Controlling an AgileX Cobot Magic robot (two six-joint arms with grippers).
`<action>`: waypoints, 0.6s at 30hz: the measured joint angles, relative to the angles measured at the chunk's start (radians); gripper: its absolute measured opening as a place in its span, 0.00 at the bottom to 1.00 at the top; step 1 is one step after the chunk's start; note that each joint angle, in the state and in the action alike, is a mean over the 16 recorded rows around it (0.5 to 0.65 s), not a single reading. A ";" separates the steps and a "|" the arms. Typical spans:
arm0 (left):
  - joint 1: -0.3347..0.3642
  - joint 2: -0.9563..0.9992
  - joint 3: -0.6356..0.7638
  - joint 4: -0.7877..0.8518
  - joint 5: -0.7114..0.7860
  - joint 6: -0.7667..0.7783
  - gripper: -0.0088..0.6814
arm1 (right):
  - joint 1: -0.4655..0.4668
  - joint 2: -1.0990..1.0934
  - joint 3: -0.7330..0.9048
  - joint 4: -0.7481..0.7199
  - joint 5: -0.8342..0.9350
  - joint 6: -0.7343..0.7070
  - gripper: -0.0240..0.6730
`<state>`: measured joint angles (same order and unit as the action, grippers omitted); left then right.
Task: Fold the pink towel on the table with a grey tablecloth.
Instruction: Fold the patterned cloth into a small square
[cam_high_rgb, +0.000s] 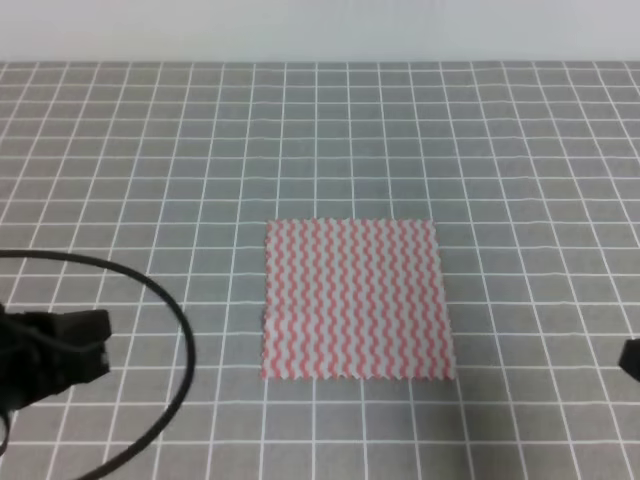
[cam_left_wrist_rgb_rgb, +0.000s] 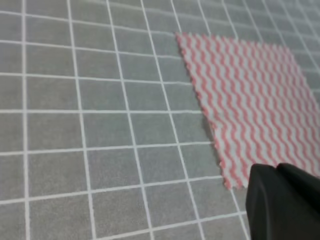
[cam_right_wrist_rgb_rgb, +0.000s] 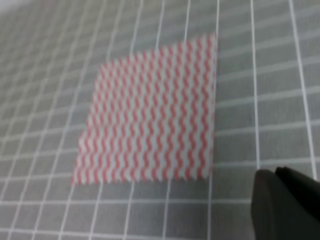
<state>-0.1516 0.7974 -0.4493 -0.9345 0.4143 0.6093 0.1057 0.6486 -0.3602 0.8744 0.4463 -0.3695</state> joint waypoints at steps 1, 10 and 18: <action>-0.010 0.038 -0.016 -0.025 0.006 0.038 0.01 | 0.006 0.041 -0.018 -0.001 0.021 -0.008 0.01; -0.136 0.219 -0.052 -0.289 -0.079 0.354 0.01 | 0.191 0.360 -0.143 0.072 0.036 -0.076 0.01; -0.211 0.260 -0.053 -0.382 -0.145 0.453 0.01 | 0.386 0.579 -0.232 0.125 -0.085 -0.085 0.02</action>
<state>-0.3628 1.0569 -0.5025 -1.3168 0.2690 1.0619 0.4921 1.2278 -0.5927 0.9992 0.3610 -0.4543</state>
